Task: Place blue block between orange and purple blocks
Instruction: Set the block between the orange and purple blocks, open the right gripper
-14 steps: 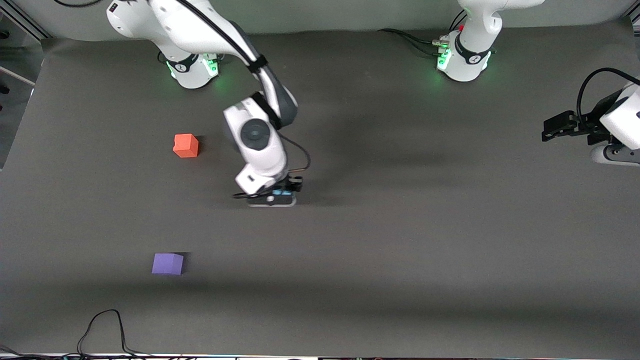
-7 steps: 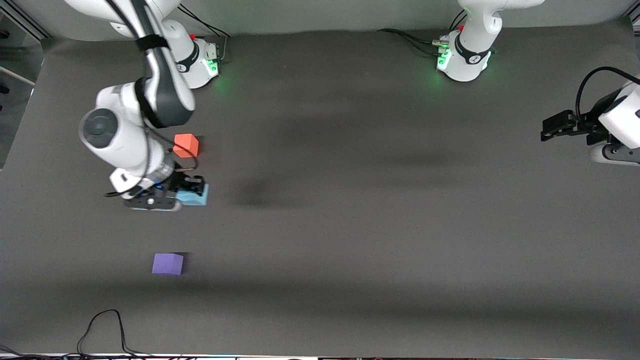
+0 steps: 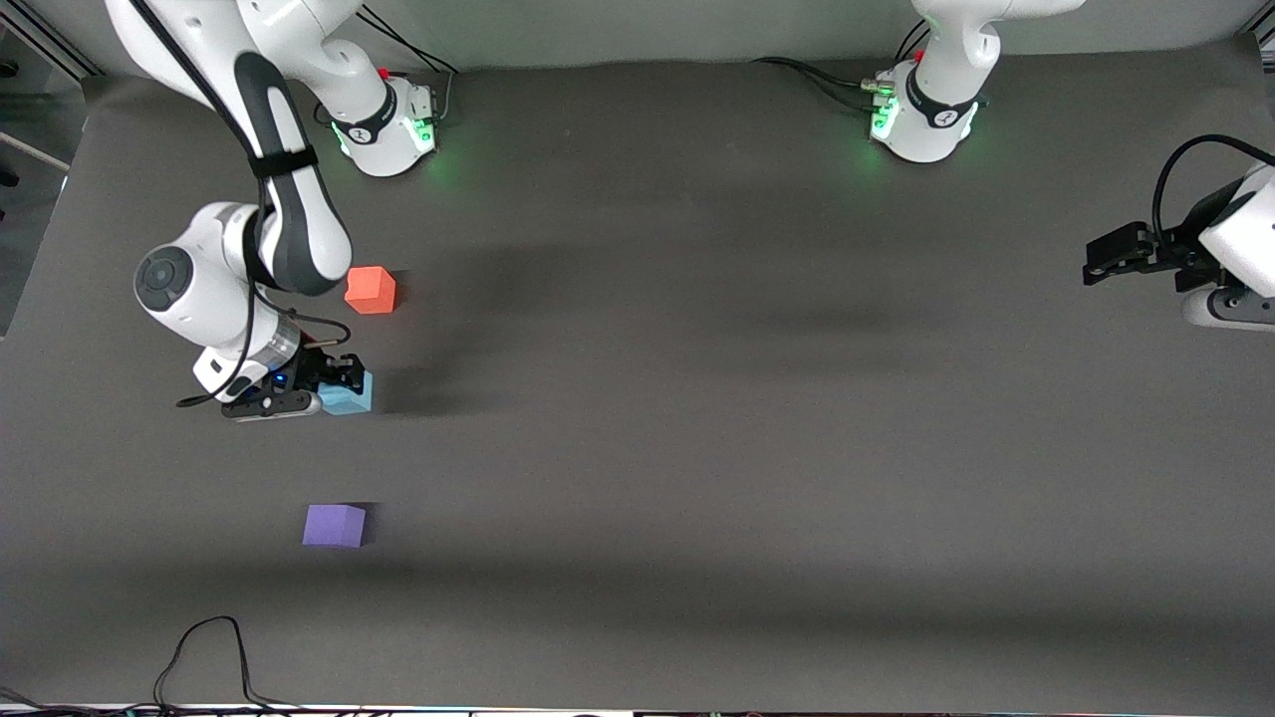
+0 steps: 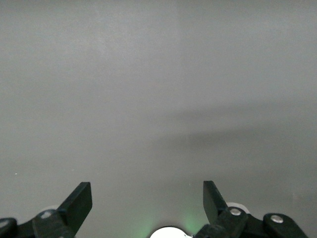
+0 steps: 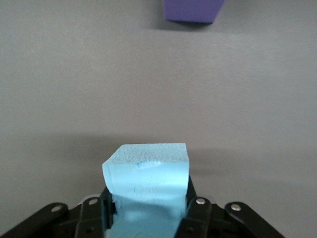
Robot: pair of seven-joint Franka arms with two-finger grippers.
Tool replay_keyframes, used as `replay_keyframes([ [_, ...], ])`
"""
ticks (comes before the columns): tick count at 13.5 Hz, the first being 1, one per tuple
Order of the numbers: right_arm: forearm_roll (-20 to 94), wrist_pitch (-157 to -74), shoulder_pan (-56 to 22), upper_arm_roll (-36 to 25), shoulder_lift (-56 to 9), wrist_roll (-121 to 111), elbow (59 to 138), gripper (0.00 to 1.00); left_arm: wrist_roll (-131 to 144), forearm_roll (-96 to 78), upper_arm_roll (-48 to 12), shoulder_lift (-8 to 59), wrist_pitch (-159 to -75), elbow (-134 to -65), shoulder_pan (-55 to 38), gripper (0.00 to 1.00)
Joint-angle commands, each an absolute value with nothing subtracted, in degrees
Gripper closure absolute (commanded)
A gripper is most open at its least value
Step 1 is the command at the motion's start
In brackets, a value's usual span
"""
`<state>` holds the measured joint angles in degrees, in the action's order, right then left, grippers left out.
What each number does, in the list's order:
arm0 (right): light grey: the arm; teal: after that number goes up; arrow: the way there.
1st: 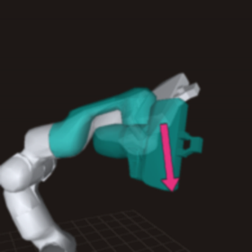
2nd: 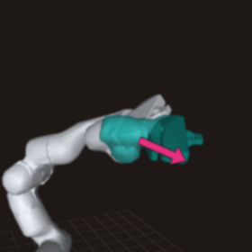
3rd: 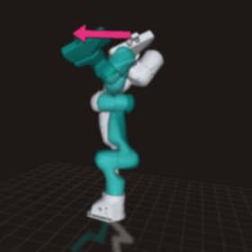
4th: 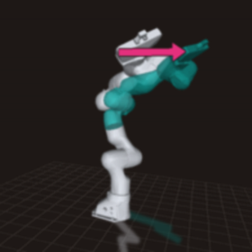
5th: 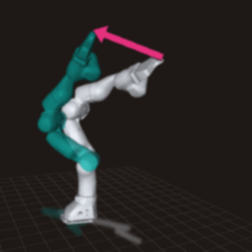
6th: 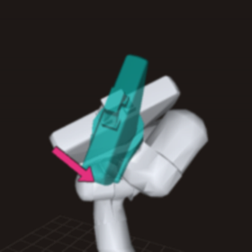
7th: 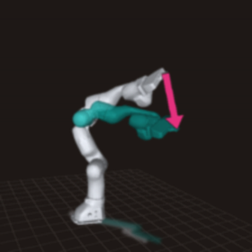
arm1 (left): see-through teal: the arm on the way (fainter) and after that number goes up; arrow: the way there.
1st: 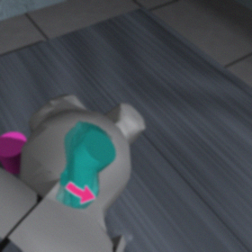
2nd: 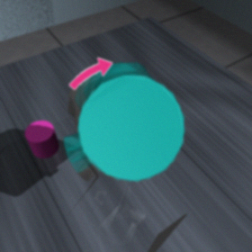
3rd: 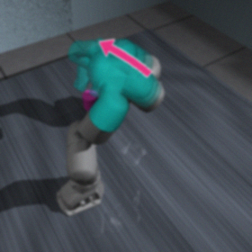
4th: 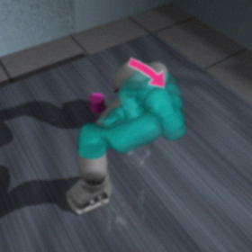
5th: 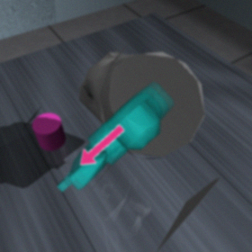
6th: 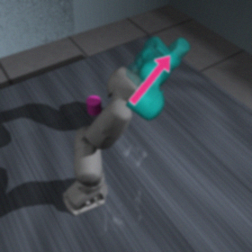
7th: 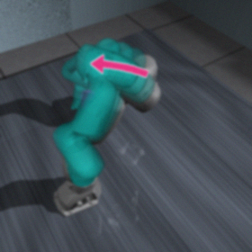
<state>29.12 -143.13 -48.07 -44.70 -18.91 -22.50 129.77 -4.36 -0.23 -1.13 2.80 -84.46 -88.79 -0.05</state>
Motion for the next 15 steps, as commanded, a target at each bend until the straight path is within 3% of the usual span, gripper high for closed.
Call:
replay_keyframes([
  [1, 39.70, -144.67, -48.34, -44.56, -25.74, -32.59, 128.23, 0.63, -4.48, 0.88, -1.05, 1.40, -85.87, -90.61, -0.26, 0.00],
  [7, 40.17, -145.20, -48.08, -44.47, -28.56, -33.05, 127.53, 0.63, -4.83, 0.88, -0.88, 2.02, -86.04, -90.44, -0.09, 0.00],
  [8, 40.17, -145.20, -48.08, -44.47, -28.56, -33.05, 127.62, 0.59, -4.75, 0.79, -0.88, 2.02, -85.96, -90.44, -0.17, 0.00],
  [10, 41.21, -145.20, -47.99, -44.47, -29.00, -33.05, 127.36, 0.00, -4.83, 0.88, -0.79, 2.02, -86.57, -90.53, -0.09, 0.00],
  [15, 41.75, -144.93, -48.16, -44.56, -28.04, -33.05, 127.18, 0.00, -4.22, 0.79, -0.79, 2.11, -86.92, -90.62, -0.18, 0.00],
])
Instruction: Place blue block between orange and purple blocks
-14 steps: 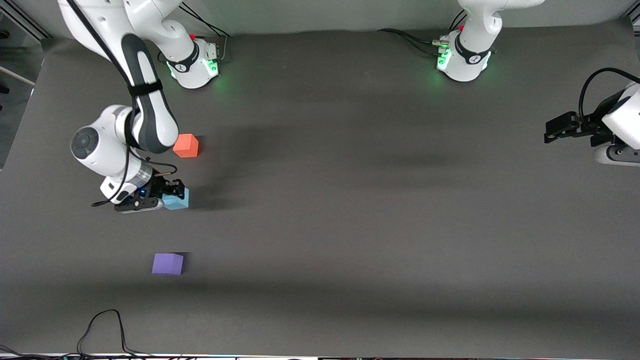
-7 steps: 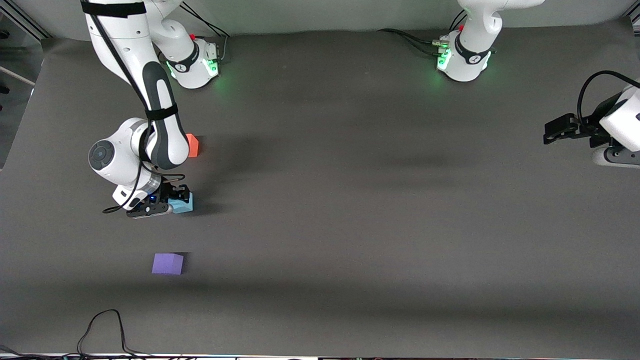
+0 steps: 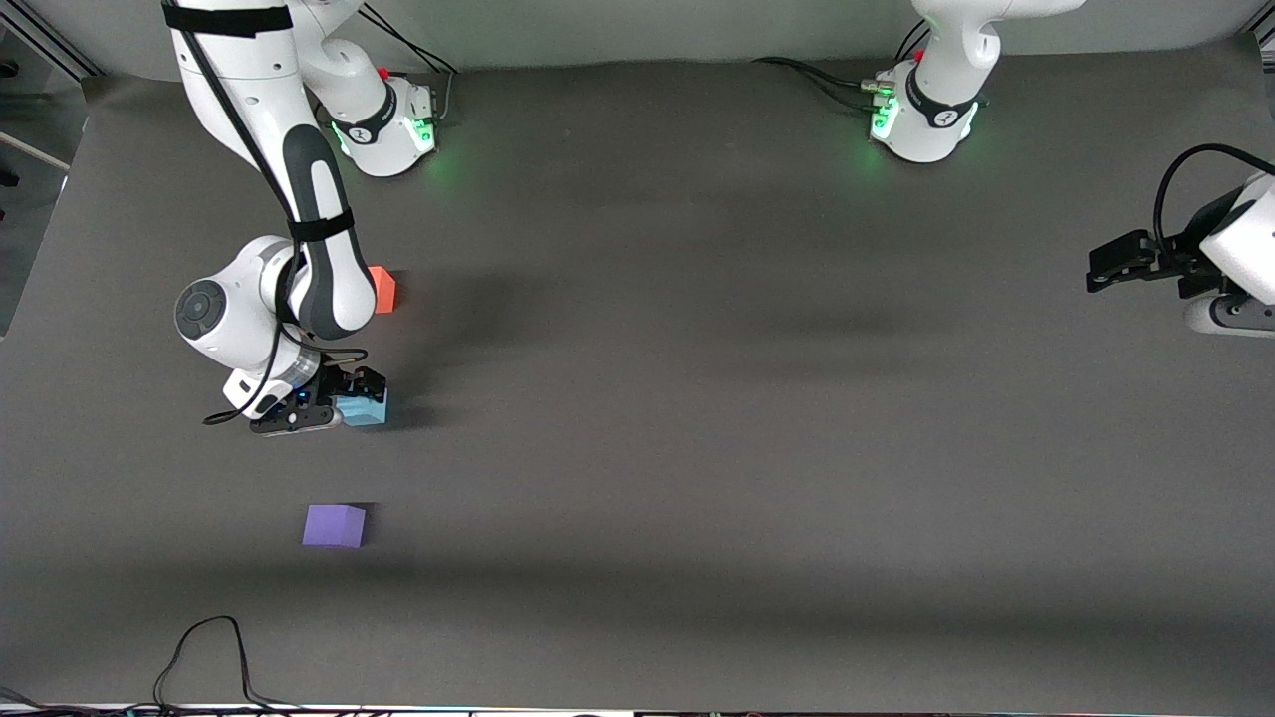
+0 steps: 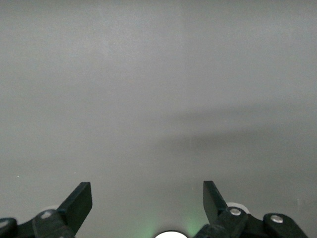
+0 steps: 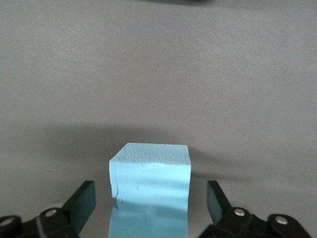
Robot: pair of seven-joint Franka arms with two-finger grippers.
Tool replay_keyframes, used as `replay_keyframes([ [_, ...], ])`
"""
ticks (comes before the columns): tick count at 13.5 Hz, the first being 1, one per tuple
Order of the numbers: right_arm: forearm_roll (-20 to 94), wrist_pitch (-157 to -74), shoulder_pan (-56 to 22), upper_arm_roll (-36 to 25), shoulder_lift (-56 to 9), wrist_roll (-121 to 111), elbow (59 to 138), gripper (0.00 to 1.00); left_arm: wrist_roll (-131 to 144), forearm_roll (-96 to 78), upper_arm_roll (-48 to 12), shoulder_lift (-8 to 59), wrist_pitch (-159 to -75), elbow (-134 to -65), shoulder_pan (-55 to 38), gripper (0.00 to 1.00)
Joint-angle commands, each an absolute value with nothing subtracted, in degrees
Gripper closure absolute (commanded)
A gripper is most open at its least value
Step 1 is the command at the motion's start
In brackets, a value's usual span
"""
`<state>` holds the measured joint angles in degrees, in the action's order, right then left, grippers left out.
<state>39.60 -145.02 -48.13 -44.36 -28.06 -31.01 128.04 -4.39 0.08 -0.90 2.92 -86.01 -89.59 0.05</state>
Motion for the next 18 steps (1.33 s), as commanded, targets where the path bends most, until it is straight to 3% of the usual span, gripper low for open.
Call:
replay_keyframes([
  [1, 41.66, -144.84, -48.60, -44.73, -26.56, -32.52, 127.09, 0.00, -4.22, 0.70, -0.79, 2.11, -86.92, -90.62, -0.26, 0.00],
  [5, 35.80, -139.95, -50.27, -48.50, -21.54, -30.95, 124.12, 0.00, -4.22, 0.18, -0.79, 2.11, -86.92, -90.70, -0.18, 0.00],
  [11, 23.83, -109.21, -50.45, -51.94, -20.66, -13.39, 102.07, 0.00, -4.04, -0.09, -0.79, 2.11, -87.01, -90.62, -0.18, 0.00],
  [14, 19.44, -101.10, -50.36, -51.25, -14.96, -5.40, 96.43, 0.00, -4.04, -0.09, -0.79, 2.02, -87.01, -90.70, -0.26, 0.00],
  [16, 13.22, -97.92, -48.71, -45.57, -10.74, 1.90, 93.18, 0.00, -4.04, -0.09, -0.79, 2.02, -87.19, -90.62, -0.18, 0.00],
  [17, 9.79, -96.08, -43.21, -39.26, -8.46, 4.89, 92.56, 0.00, -4.04, -0.09, -0.79, 2.02, -87.19, -90.70, -0.18, 0.00],
  [18, 7.15, -95.63, -34.63, -28.41, -5.13, 5.79, 92.98, 0.00, -4.04, -0.09, -0.79, 2.11, -87.19, -90.70, -0.18, 0.00],
])
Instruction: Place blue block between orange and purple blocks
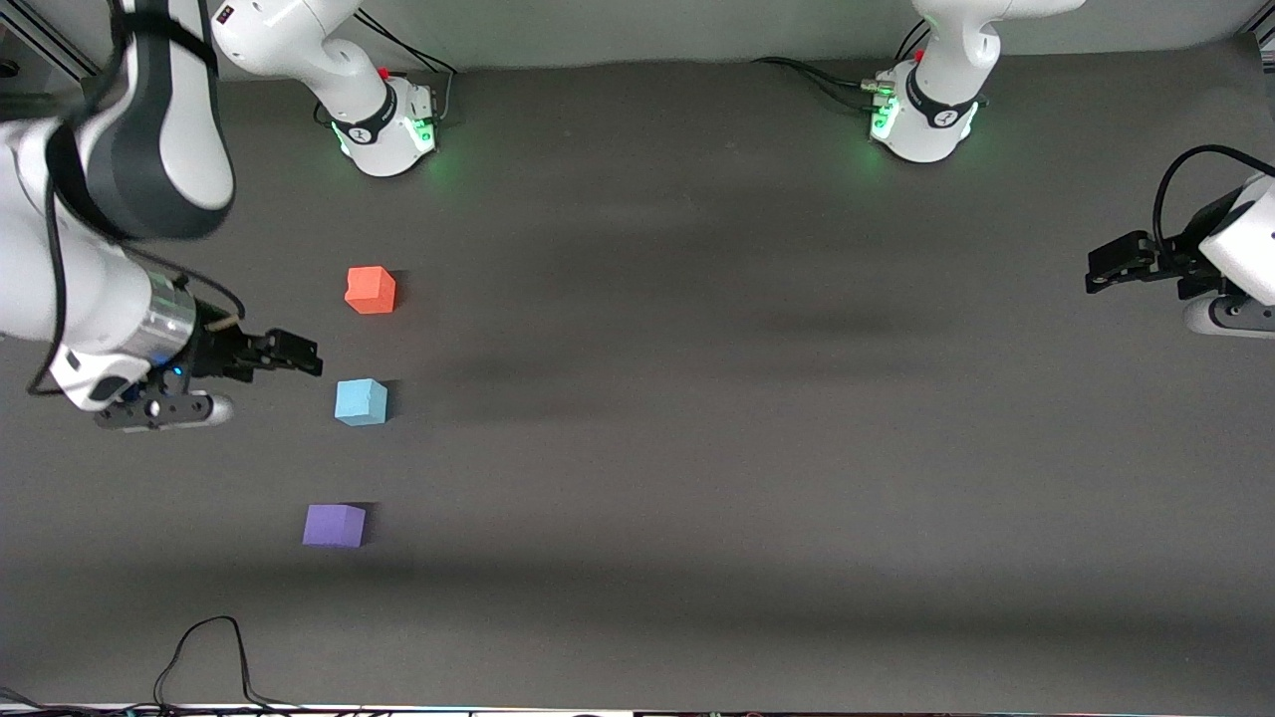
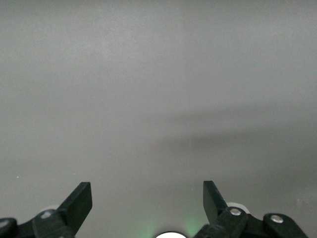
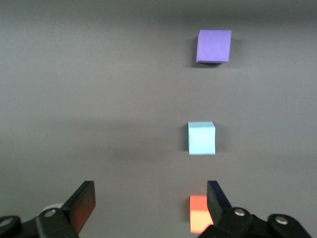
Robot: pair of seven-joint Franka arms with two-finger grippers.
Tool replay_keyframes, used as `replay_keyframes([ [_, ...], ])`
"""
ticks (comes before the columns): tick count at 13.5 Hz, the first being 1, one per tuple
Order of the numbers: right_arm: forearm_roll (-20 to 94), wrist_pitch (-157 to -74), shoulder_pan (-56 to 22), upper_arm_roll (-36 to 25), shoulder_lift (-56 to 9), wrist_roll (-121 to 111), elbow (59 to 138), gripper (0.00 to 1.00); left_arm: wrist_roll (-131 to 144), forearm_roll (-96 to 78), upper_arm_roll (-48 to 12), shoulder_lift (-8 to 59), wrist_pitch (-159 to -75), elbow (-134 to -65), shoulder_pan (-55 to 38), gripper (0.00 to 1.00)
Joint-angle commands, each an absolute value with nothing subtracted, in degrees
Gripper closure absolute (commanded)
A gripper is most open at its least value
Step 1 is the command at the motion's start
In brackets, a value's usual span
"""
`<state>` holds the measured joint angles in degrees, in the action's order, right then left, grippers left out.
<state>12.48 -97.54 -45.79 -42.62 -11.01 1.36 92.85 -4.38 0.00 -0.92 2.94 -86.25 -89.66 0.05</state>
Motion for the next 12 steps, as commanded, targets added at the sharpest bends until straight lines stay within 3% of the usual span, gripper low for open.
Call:
replay_keyframes([
  [1, 5.12, -95.54, -25.75, -18.56, -2.84, 5.97, 93.95, 0.00, -4.04, -0.09, -0.79, 2.11, -87.27, -90.70, -0.18, 0.00],
  [2, 4.40, -95.28, -19.40, -11.50, -1.07, 6.24, 94.74, 0.00, -4.04, -0.09, -0.79, 2.11, -87.28, -90.70, -0.18, 0.00],
  [3, 4.39, -94.23, -15.60, -8.47, 0.34, 6.24, 95.36, 0.00, -4.04, -0.09, -0.79, 2.11, -87.28, -90.70, -0.18, 0.00],
  [6, 3.61, -94.04, -9.87, -6.00, 4.56, 5.54, 100.00, 0.00, -4.04, -0.09, -0.79, 2.11, -87.28, -90.70, -0.18, 0.00],
  [8, 2.55, -93.96, -2.49, 2.08, 5.80, 5.54, 100.63, 0.00, -4.04, -0.09, -0.79, 2.11, -87.36, -90.79, -0.18, 0.00],
  [12, 2.46, -94.04, -2.20, 2.46, 5.36, 5.19, 100.55, 0.00, -4.04, -0.09, -0.79, 2.11, -87.54, -90.88, -0.18, 0.00],
])
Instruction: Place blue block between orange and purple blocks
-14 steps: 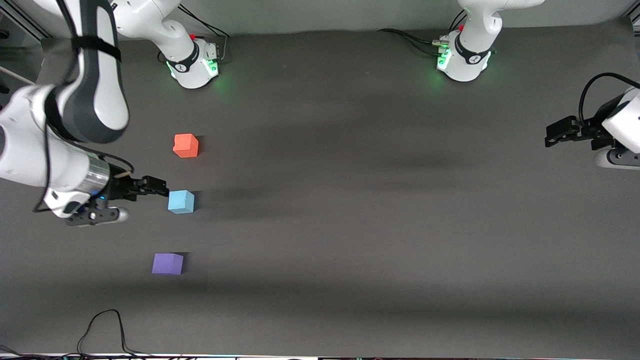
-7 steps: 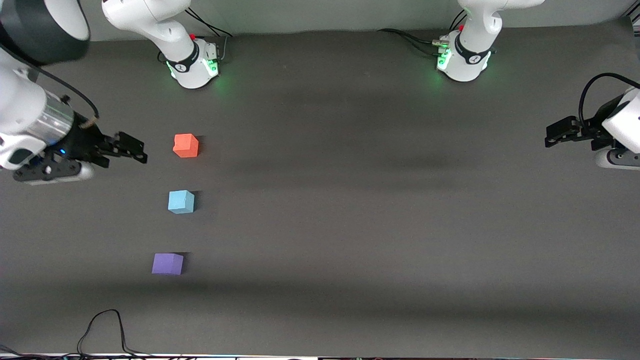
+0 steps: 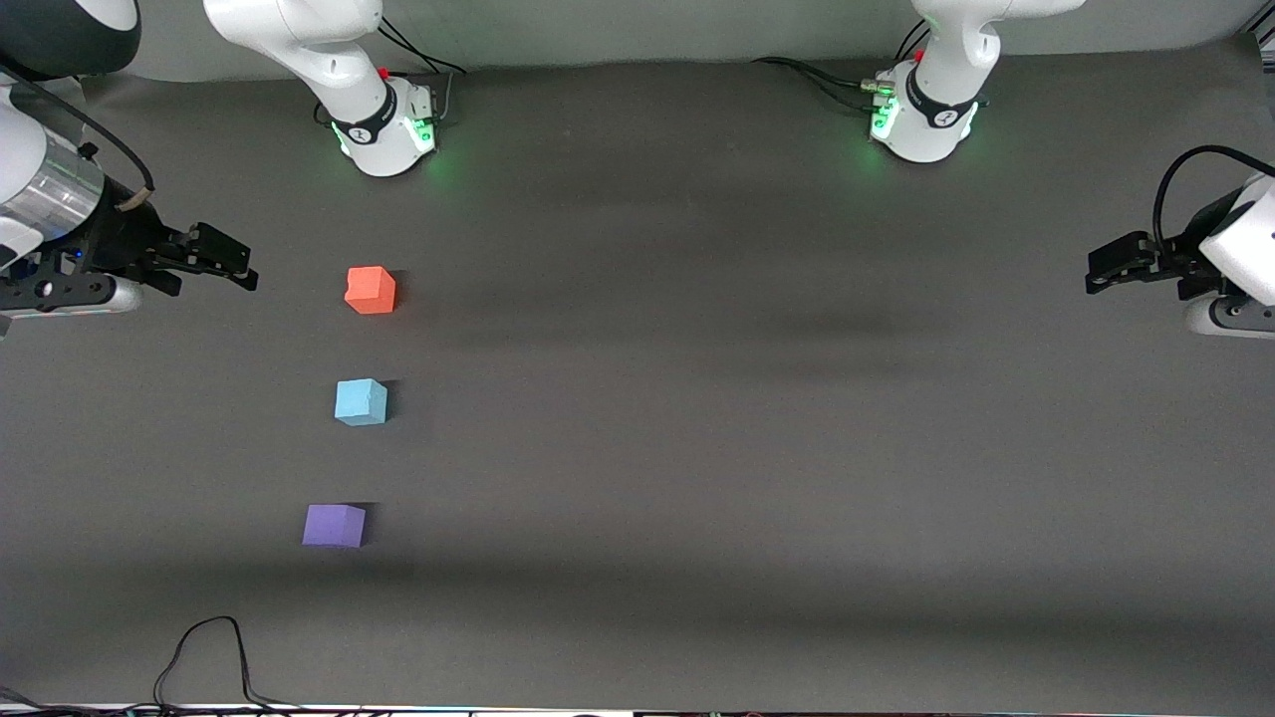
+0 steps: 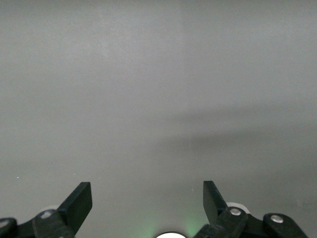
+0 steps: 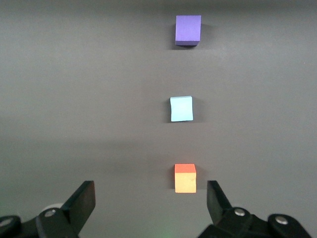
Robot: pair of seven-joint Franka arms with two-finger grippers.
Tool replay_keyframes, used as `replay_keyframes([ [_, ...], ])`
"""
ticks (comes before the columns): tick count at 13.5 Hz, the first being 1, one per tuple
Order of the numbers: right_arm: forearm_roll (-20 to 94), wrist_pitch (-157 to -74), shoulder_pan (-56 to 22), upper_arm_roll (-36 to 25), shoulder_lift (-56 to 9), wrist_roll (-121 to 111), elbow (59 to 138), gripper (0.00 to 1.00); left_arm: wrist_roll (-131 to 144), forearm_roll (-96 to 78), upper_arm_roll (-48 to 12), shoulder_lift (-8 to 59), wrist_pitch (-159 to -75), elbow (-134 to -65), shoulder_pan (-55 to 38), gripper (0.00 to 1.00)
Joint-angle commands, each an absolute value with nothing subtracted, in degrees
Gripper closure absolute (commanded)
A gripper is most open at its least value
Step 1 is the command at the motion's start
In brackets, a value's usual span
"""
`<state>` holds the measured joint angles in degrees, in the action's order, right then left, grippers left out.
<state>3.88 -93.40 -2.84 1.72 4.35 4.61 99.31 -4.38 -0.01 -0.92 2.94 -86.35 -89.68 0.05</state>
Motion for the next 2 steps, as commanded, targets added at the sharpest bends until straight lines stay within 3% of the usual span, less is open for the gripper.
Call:
replay_keyframes([
  [1, 2.46, -94.04, -2.20, 2.46, 5.27, 5.19, 100.55, 0.00, -4.04, -0.09, -0.70, 2.11, -87.54, -90.79, -0.09, 0.00],
  [2, 2.46, -93.96, -2.11, 2.37, 5.10, 5.19, 100.72, 0.00, -4.04, -0.09, -0.79, 2.11, -87.54, -90.79, -0.17, 0.00],
])
